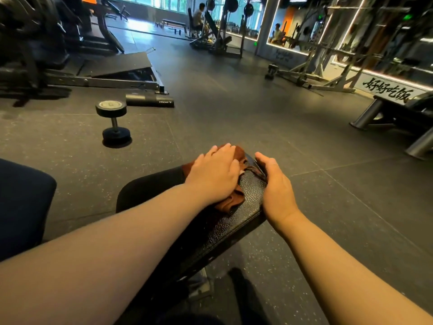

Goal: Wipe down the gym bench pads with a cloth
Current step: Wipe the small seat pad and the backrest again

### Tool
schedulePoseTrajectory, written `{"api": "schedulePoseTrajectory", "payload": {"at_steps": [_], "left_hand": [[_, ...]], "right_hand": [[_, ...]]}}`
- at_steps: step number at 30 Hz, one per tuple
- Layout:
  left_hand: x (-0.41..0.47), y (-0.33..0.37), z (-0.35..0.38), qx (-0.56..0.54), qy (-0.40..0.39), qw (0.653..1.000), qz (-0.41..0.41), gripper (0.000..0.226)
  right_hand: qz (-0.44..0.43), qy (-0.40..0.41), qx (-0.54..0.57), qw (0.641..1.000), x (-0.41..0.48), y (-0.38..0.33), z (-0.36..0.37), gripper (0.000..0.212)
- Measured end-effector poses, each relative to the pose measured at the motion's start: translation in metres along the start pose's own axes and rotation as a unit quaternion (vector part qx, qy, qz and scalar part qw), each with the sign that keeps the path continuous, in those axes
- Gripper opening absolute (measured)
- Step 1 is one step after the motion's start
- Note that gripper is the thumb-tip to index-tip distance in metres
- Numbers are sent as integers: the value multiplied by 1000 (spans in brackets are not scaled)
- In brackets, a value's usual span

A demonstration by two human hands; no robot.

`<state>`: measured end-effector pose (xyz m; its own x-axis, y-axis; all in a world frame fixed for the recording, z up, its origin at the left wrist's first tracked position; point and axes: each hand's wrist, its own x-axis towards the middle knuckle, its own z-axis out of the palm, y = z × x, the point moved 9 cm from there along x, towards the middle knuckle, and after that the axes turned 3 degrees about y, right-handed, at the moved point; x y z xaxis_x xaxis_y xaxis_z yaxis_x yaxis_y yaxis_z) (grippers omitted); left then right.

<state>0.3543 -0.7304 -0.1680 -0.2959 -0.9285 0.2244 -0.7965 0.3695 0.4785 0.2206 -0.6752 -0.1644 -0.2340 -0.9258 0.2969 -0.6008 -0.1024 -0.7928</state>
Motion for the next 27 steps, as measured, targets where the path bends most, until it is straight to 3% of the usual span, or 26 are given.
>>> {"api": "schedulePoseTrajectory", "payload": {"at_steps": [2, 7, 9, 12, 14, 17, 20, 22, 25, 27], "left_hand": [[-5, 15, 5, 20, 13, 1000, 3, 56], [-74, 45, 3, 14, -7, 977, 212, 56], [-64, 7, -3, 14, -20, 985, 170, 56], [-42, -73, -11, 8, -35, 999, -32, 59], [-50, -71, -8, 12, -15, 997, -73, 60], [-93, -10, -3, 23, 27, 998, 59, 59], [-129, -2, -7, 4, -11, 985, 170, 57], [-119, -37, -10, -3, -28, 991, 134, 55], [-91, -97, -18, -17, -14, 998, -64, 57], [-91, -94, -17, -15, 11, 994, -111, 58]], "right_hand": [[13, -2, 6, 1000, 1, 2, 0, 41], [15, -37, 3, 999, -5, -7, 1, 49], [-24, -76, -58, 995, -7, -14, 5, 49], [-112, -113, -183, 970, -18, -28, 13, 59], [-133, -101, -213, 963, -24, -35, 16, 66], [-117, -75, -256, 957, -29, -37, 21, 64], [-134, -84, -308, 938, -37, -39, 26, 68], [-151, -92, -327, 928, -42, -43, 26, 70], [-163, -93, -386, 903, -42, -42, 29, 61], [-163, -90, -428, 884, -42, -42, 32, 62]]}}
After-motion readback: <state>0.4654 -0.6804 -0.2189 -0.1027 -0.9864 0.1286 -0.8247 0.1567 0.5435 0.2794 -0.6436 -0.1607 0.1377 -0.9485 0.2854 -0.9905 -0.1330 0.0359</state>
